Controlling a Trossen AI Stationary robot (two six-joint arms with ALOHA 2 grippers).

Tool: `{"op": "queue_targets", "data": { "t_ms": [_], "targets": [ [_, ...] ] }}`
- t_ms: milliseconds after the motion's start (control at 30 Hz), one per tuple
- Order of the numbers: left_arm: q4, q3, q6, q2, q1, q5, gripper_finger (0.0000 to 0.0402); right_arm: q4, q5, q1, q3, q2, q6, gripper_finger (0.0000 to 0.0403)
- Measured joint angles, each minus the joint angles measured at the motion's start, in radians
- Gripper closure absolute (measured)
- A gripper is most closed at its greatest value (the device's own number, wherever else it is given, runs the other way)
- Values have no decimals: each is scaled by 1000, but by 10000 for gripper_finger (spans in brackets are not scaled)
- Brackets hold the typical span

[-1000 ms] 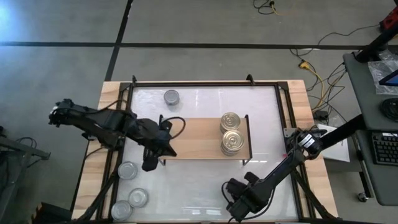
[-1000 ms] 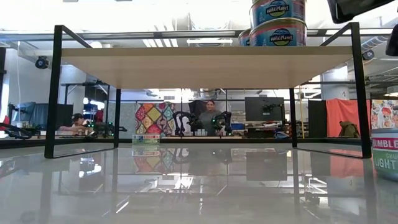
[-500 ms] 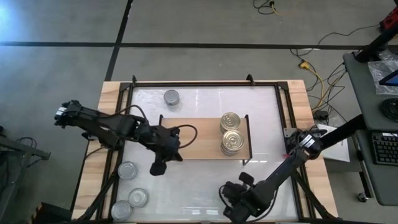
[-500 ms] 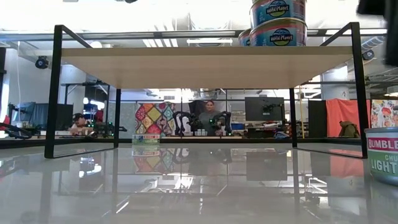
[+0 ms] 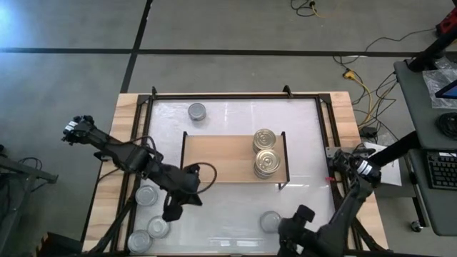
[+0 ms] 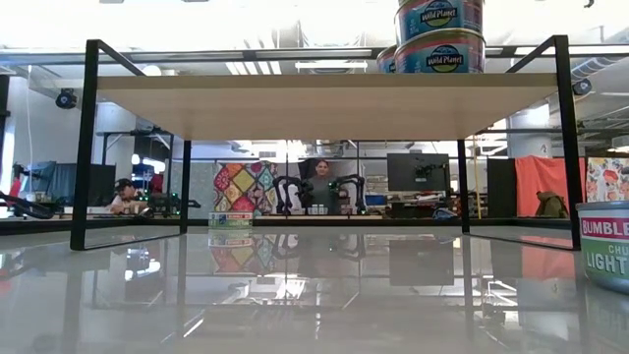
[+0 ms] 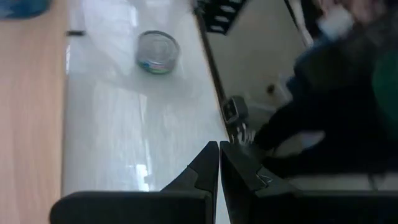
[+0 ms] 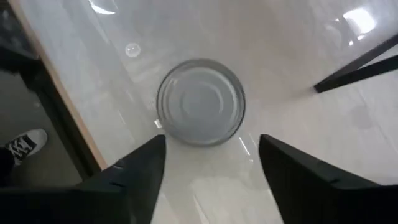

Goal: Stack canned seafood by type on shelf
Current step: Put the green tuna can on the shelf

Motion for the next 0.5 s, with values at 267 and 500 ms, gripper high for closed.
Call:
{"op": "queue_targets", "data": {
  "t_ms": [267, 500],
  "targets": [
    [23, 15, -334, 0, -21, -30, 381, 58, 35, 59, -78, -8, -17, 60],
    [107, 20, -362, -1, -54, -45, 365, 100, -10, 57, -97, -9, 35, 34]
  ]
}}
